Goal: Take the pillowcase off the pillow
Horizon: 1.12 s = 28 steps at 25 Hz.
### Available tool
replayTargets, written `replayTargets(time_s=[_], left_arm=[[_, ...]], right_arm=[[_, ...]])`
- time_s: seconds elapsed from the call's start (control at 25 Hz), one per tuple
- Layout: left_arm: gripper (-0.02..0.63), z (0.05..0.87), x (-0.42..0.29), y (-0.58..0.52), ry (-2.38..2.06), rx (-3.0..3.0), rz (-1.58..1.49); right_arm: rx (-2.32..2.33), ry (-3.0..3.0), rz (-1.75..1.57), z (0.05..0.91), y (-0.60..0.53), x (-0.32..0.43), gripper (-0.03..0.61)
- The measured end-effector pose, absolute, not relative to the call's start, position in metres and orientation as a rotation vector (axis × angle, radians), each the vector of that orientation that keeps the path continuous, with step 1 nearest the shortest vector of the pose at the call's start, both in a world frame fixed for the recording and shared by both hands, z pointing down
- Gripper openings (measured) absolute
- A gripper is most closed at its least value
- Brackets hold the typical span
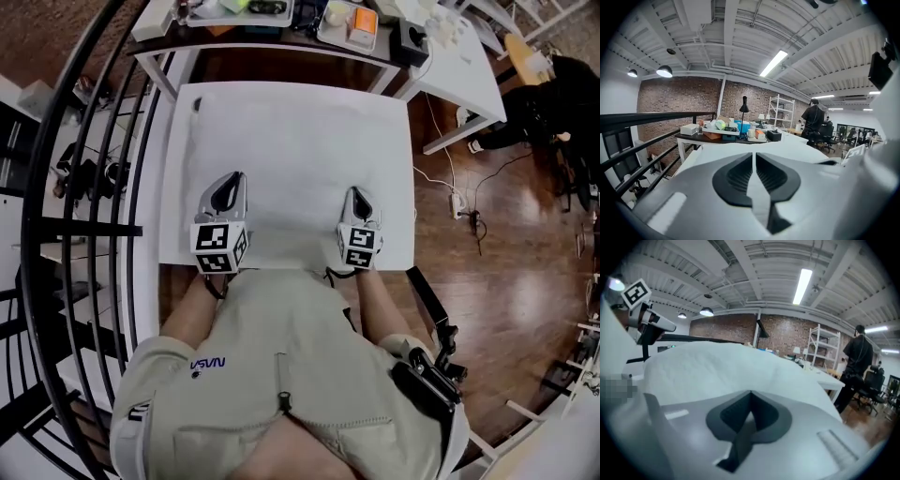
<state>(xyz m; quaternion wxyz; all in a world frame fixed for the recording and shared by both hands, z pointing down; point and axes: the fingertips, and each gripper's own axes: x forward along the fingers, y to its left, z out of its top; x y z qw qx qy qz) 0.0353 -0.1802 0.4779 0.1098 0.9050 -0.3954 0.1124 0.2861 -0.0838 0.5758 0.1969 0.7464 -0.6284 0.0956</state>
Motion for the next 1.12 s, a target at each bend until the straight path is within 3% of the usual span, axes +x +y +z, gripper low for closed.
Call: replayTargets(time_s=[0.48,1.12], left_arm=[[0.006,0.470,0.042,-0.190,-1.113,2.716,0.310],[0.006,0.399,-0.003,-0.154,-1.088,2.792,0.001]], right_arm=[[2.257,-1.795,0.293,0.488,-0.092,0.287,0.005],[2.407,-1.897,-0.025,0.341,-0.070,0.206,0.004]])
